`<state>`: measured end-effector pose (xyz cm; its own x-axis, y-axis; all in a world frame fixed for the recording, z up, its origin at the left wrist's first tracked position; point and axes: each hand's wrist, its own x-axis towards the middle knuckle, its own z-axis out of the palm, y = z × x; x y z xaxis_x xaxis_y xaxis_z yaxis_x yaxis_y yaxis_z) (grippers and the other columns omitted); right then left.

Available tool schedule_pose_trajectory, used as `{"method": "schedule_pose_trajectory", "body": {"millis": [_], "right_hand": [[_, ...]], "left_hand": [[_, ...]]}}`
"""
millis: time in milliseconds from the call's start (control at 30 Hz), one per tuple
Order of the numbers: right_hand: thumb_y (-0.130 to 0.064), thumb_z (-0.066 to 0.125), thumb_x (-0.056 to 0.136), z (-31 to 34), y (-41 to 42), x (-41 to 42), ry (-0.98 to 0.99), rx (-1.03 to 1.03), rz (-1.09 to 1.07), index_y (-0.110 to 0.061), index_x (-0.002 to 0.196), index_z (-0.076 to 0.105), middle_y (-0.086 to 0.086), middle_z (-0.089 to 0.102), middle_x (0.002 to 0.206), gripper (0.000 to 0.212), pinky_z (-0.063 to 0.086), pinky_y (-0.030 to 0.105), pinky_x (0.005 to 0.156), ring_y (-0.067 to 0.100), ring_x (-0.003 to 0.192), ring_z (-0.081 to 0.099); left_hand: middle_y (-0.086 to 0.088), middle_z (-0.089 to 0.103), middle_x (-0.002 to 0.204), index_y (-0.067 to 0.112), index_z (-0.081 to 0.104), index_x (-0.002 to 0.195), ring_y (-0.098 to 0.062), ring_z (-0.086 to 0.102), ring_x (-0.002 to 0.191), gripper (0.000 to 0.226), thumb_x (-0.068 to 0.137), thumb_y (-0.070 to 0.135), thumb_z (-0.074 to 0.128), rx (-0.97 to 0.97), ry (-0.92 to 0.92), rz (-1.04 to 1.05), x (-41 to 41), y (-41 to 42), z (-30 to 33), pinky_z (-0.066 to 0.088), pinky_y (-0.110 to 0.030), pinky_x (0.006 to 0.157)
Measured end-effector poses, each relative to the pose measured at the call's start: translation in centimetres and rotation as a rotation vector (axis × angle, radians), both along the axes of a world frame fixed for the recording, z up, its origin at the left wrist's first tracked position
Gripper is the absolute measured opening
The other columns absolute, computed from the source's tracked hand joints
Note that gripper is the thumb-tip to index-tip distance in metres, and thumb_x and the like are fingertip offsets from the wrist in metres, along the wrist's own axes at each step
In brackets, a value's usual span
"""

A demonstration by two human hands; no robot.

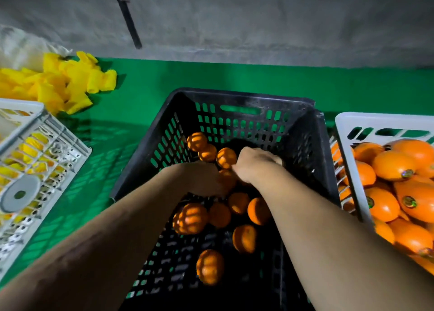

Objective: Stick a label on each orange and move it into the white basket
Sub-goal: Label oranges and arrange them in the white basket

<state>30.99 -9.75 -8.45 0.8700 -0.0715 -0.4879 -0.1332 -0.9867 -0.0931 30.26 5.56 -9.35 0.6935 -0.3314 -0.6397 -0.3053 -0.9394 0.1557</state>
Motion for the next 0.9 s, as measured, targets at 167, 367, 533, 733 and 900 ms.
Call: {"method": "schedule_pose_trajectory", "body": {"millis": [167,367,533,733,900], "right_hand": [[-0.010,0.039,0.100,-4.2,-0.9,-0.4,0.068,-0.032,-0.052,-0.025,0.162,0.018,0.014,0.011,0.167,0.067,0.022,0.061,0.120,0.047,0.152,0.012],[-0.035,0.061,0.094,-6.3,-1.8,-0.7,0.053,-0.145,-0.105,-0.021,0.165,-0.001,0.022,0.008,0.164,0.095,0.022,0.045,0.119,0.040,0.146,0.013],[-0.049,0.050,0.095,-5.1,-1.2,-0.7,0.057,-0.182,-0.032,-0.020,0.146,0.050,0.012,0.042,0.146,0.059,0.027,0.051,0.115,0.038,0.134,0.034],[-0.033,0.019,0.114,-6.5,-0.3,-1.1,0.335,0.234,-0.153,-0.022,0.166,0.000,0.018,0.008,0.171,0.056,0.023,0.045,0.122,0.039,0.154,0.019],[-0.026,0.023,0.114,-5.1,0.7,-2.9,0.374,-0.018,0.001,-0.012,0.164,-0.002,0.029,0.018,0.166,0.058,0.034,0.045,0.112,0.042,0.146,0.034]], "left_hand": [[-0.014,0.048,0.150,0.023,0.048,0.148,-0.035,0.051,0.131,0.050,0.102,0.042,0.052,-0.185,-0.404,0.229,2.0,-0.8,-2.3,0.045,-0.039,0.103],[-0.008,0.044,0.153,0.039,0.030,0.157,-0.040,0.036,0.143,0.077,0.091,0.077,0.047,0.019,-0.449,0.217,1.9,-0.9,-6.3,0.034,-0.056,0.114],[-0.007,0.056,0.135,0.024,0.063,0.122,-0.038,0.042,0.129,0.060,0.093,0.068,0.034,0.092,-0.655,-0.172,2.9,-0.5,-4.6,0.026,-0.052,0.110],[-0.003,0.031,0.158,0.034,0.058,0.140,-0.041,0.033,0.141,0.056,0.093,0.064,0.055,-0.085,-0.394,0.087,1.4,-0.3,-4.7,0.048,-0.052,0.104],[-0.002,0.048,0.140,0.032,0.058,0.136,-0.029,0.041,0.131,0.046,0.098,0.056,0.049,0.113,-0.393,-0.126,-2.4,-2.3,-3.2,0.039,-0.042,0.109]]}}
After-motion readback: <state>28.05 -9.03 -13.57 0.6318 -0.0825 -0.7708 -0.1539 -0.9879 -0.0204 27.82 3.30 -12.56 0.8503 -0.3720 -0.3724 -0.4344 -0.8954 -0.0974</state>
